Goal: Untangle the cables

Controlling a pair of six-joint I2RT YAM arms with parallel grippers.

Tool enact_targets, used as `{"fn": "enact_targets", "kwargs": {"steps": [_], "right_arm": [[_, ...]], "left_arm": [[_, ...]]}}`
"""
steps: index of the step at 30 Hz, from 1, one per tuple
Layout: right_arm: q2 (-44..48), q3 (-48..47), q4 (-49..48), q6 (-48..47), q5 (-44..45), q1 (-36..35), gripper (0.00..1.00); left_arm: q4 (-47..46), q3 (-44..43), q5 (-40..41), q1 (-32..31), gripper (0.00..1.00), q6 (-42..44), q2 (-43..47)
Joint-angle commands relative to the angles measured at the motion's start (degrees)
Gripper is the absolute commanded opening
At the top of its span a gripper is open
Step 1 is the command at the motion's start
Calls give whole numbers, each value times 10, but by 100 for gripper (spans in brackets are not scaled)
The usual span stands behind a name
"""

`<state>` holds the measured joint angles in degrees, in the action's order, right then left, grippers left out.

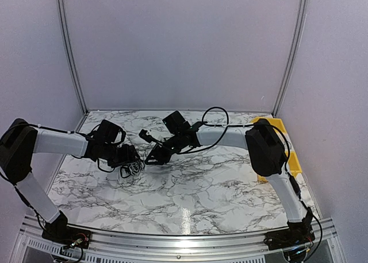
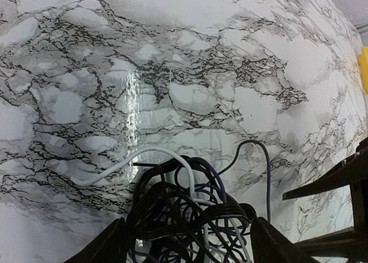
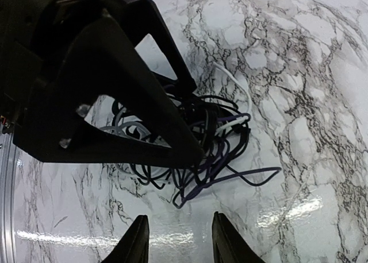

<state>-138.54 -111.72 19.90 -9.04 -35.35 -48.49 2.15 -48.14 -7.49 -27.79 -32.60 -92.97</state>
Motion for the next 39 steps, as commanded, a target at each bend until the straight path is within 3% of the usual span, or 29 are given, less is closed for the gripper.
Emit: {"fn": "enact_targets", "kwargs": {"steps": [1, 7, 16, 23, 24, 27, 30, 34, 39], "right_arm": [[-9, -30, -18, 10, -41, -15, 37], [-34, -58, -11, 26, -24, -15, 37], [-31, -53, -15, 37, 15, -16, 29], [14, -9, -25, 71, 142, -15, 18], [17, -6, -27, 79, 143, -16, 17], [18, -1, -29, 88, 123, -18, 30], [11, -7, -29, 87, 119, -23, 34], [-3, -25, -17, 94, 132, -24, 31], [43, 3, -16, 106, 157, -26, 25]], "left_arm": [[-32, 13, -12, 3, 75, -7, -5], [-35, 18, -13, 4, 74, -8, -2], [-36, 20, -14, 4, 73, -8, -3], [-37, 22, -16, 5, 69, -7, -5], [-37, 22, -17, 4, 69, -8, -6], [-38, 21, -18, 5, 68, -7, -6], [-38, 21, -19, 5, 68, -8, -6], [-38, 22, -20, 5, 68, -7, -6], [-38, 22, -22, 6, 68, -7, -6]]}}
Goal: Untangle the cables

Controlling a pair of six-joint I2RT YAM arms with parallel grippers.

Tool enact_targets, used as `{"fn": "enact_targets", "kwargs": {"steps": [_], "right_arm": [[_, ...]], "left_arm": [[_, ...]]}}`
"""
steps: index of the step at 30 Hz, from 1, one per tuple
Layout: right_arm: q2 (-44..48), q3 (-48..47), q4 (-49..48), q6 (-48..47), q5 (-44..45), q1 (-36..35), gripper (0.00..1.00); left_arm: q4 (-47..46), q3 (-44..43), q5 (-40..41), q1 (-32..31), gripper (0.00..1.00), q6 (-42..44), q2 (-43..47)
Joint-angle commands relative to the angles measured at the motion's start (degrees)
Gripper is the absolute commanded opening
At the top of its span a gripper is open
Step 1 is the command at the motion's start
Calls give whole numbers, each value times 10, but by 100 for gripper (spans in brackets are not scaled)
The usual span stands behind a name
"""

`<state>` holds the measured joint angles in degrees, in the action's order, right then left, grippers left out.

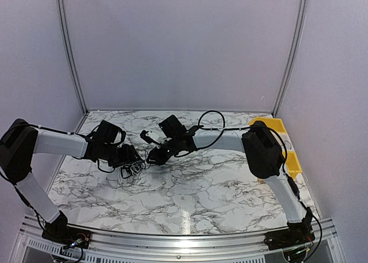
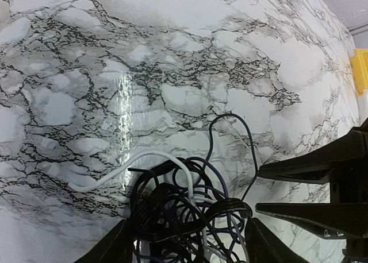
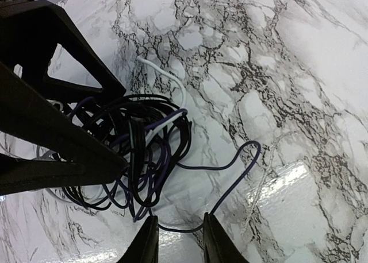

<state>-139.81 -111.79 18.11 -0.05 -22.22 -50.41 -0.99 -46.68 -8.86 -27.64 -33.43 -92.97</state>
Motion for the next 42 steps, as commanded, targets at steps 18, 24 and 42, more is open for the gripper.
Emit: {"fn": "enact_targets", "kwargs": {"steps": [18, 24, 42], "right_arm": [[21, -31, 15, 38, -6, -9, 40], [1, -39, 12, 47, -1, -9, 32], [-34, -56, -1, 57, 2, -8, 19]], "left_arm": [[1, 3, -16, 7, 67, 4, -4], [1, 2, -17, 7, 67, 4, -5], [1, 5, -18, 7, 66, 8, 0]]}}
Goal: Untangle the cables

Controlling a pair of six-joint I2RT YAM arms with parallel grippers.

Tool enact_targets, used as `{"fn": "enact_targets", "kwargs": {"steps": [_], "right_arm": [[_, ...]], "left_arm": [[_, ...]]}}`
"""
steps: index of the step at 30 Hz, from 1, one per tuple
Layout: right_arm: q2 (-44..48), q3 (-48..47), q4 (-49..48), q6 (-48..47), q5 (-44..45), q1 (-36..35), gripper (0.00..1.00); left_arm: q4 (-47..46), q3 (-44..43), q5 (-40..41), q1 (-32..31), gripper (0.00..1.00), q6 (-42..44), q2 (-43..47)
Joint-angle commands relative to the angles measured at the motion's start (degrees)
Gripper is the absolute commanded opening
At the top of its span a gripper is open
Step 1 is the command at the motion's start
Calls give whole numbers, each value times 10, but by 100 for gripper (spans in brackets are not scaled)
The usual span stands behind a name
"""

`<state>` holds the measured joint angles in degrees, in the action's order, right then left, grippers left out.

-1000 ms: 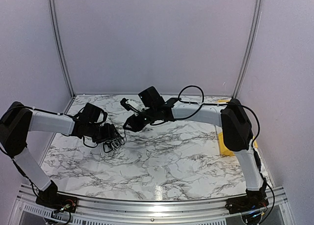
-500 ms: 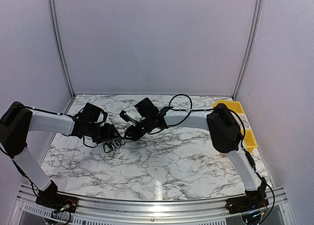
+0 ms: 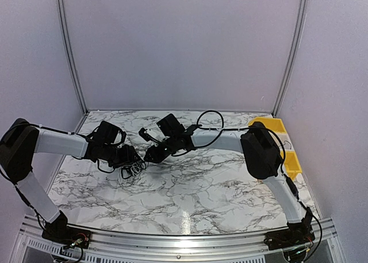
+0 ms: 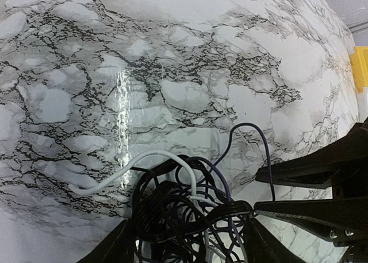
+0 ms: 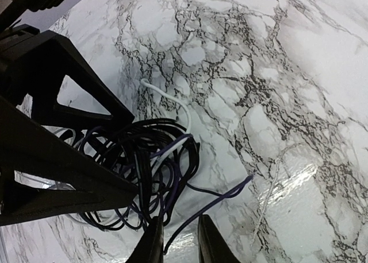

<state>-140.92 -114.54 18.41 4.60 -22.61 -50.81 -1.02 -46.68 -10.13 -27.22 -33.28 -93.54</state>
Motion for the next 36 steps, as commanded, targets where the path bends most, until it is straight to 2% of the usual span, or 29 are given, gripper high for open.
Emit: {"fn": "enact_targets", "kwargs": {"steps": [1, 4, 6, 14, 21, 25, 28, 36], "right_arm": [[-25, -31, -4, 13, 3, -3, 17], [-22, -34, -6, 10, -1, -1, 9], [-11, -31, -8, 5, -3, 1, 0], [51, -5, -24, 5, -38, 0, 0], [131, 4, -26, -9, -78, 10, 0], [185, -1, -40, -27, -141, 26, 0], [209, -34, -11, -105, -283, 36, 0], [253, -133, 100, -204, -355, 41, 0]], "left_arm": [[2, 5, -4, 3, 66, 7, 6], [2, 3, -1, 3, 66, 6, 7], [2, 1, 2, 3, 69, 1, 10], [-29, -12, 1, 3, 72, -26, 0], [-69, 0, 8, 3, 67, -54, -51], [-69, 9, 29, 3, 65, -50, -62], [-71, 12, 31, 3, 64, -45, -70], [-63, 19, 50, 3, 61, -31, -82]]}}
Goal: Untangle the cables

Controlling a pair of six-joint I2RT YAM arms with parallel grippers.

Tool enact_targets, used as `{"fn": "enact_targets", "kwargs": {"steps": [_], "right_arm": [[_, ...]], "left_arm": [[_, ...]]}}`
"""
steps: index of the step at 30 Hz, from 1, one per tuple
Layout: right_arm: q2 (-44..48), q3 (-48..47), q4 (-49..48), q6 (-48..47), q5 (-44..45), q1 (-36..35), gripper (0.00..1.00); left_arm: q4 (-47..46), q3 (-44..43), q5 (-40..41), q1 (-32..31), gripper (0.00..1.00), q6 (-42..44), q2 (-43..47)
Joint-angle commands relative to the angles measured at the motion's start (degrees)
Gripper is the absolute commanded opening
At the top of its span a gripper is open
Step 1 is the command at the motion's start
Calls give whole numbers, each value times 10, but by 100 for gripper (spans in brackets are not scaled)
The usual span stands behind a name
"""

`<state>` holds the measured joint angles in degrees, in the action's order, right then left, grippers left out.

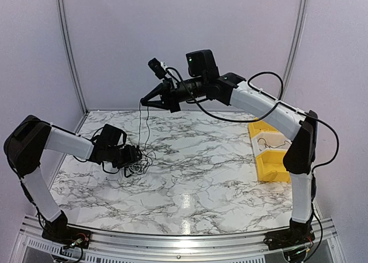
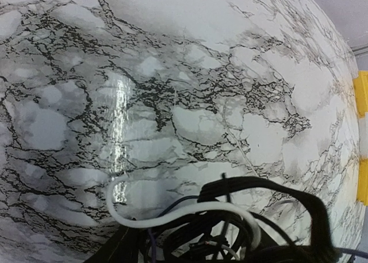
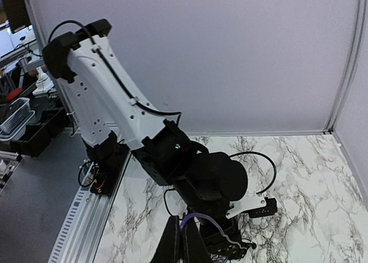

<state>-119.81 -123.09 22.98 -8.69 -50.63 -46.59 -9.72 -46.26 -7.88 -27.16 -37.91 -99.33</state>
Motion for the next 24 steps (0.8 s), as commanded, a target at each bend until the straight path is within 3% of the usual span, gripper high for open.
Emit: {"fn": "enact_targets", "kwargs": {"steps": [1, 9, 24], "right_arm": [[47, -56, 73, -88, -77, 0, 0], [114, -98, 113, -130, -63, 53, 0], [276, -72, 64, -75, -101, 250, 0]], "left_arm": [[27, 15, 32, 3, 61, 17, -26], [42, 17, 49, 3, 59, 19, -37], [77, 11, 108, 2, 57, 31, -41]]}}
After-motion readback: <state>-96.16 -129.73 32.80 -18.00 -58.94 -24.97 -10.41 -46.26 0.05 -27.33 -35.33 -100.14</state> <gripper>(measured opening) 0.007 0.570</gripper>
